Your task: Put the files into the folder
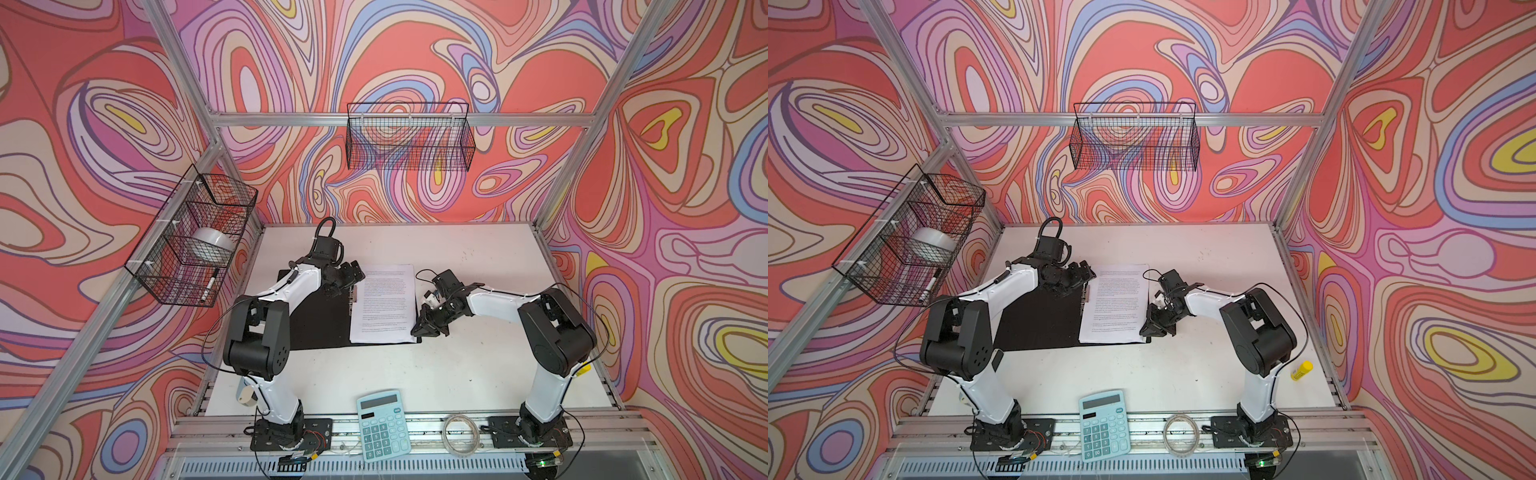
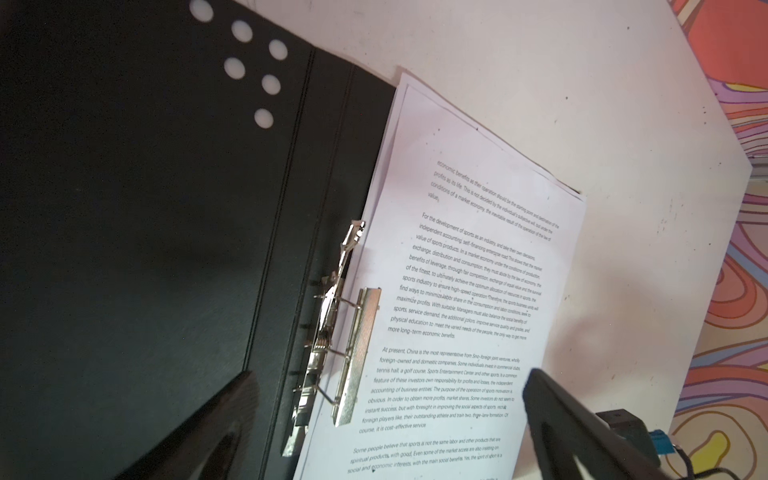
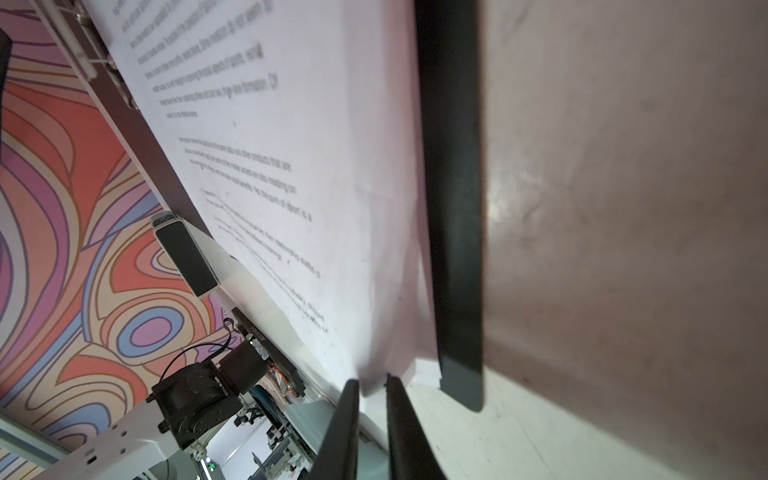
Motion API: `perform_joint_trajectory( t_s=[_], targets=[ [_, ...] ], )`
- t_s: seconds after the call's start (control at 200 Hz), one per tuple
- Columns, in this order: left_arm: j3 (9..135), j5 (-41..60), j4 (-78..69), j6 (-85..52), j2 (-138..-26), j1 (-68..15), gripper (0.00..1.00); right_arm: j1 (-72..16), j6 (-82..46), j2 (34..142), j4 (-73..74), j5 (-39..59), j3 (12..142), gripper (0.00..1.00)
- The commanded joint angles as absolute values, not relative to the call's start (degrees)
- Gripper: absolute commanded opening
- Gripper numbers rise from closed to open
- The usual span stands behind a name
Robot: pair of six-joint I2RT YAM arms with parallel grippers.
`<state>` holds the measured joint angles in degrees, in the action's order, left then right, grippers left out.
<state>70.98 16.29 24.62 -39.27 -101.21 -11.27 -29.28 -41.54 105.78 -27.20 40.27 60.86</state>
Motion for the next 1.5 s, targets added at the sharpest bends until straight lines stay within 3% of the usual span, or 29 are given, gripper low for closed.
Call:
perform_joint_trajectory(
  t_s=[0.0, 0.421, 1.217, 1.498],
  targets=[
    [71.0, 14.8, 25.6, -39.5, -99.0, -11.4, 1.00, -30.0, -37.9, 103.5, -34.1, 36.6, 63.0, 0.14],
    [72.2, 13.9, 26.2, -38.5, -98.5, -11.4, 1.00, -35.5, -34.2, 101.2, -39.4, 36.5, 65.1, 0.13],
    [71.7, 14.0, 26.0, -38.4, -97.6, -11.4, 1.00, -39.3, -33.3, 113.3, -42.2, 27.9, 72.9, 0.14],
    [72.2, 12.9, 26.9, -37.6, -96.1, -11.4, 1.00, -39.4, -29.8, 107.5, -46.5, 31.3, 75.0, 0.14]
  ],
)
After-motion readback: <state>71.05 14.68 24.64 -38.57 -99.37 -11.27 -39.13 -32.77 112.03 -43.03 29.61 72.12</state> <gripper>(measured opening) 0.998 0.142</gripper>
